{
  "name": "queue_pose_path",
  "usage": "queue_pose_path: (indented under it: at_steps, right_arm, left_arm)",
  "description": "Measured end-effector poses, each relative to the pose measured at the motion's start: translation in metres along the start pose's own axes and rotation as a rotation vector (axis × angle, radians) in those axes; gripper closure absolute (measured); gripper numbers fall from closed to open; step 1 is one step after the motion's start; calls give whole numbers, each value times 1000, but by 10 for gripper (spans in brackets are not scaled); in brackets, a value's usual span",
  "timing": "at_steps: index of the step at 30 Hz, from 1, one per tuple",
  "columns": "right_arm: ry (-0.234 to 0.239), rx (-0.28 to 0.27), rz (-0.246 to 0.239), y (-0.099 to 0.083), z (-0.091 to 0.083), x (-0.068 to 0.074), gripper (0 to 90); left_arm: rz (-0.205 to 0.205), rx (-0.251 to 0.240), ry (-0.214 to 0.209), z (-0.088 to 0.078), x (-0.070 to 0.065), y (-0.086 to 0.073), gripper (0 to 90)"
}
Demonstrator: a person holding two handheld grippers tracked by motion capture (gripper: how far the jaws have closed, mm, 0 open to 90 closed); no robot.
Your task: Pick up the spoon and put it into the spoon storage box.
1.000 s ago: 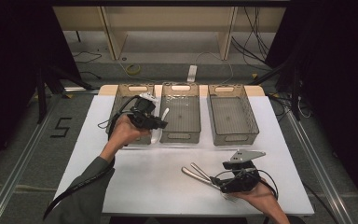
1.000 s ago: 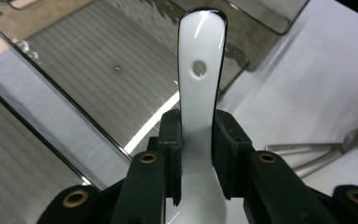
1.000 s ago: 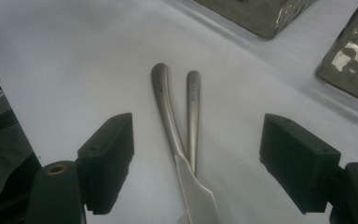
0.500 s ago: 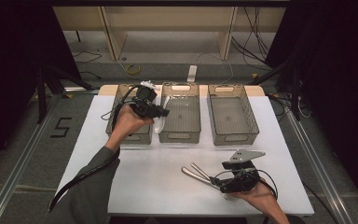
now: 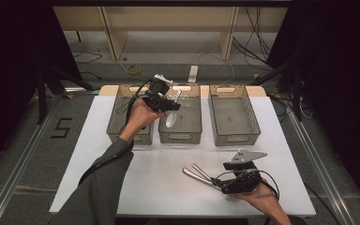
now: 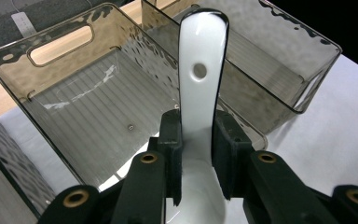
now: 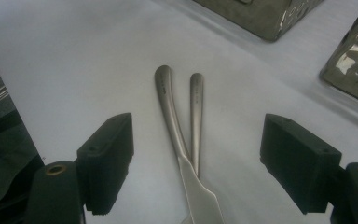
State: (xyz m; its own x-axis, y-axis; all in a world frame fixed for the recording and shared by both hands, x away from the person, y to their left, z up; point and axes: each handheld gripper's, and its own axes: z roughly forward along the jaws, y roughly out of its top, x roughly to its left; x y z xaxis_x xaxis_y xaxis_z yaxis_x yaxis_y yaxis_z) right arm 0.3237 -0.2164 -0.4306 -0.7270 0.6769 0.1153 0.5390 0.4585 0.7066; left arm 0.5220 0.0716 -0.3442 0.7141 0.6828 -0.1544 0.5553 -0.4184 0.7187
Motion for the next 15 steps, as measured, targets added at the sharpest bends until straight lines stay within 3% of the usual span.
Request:
queue_pose_path:
  at_steps: [15]
  right_arm:
    - [1,-1,-5,0,1,1,266]
  left_arm:
    - [-44,-7,43,13,12,-5,739]
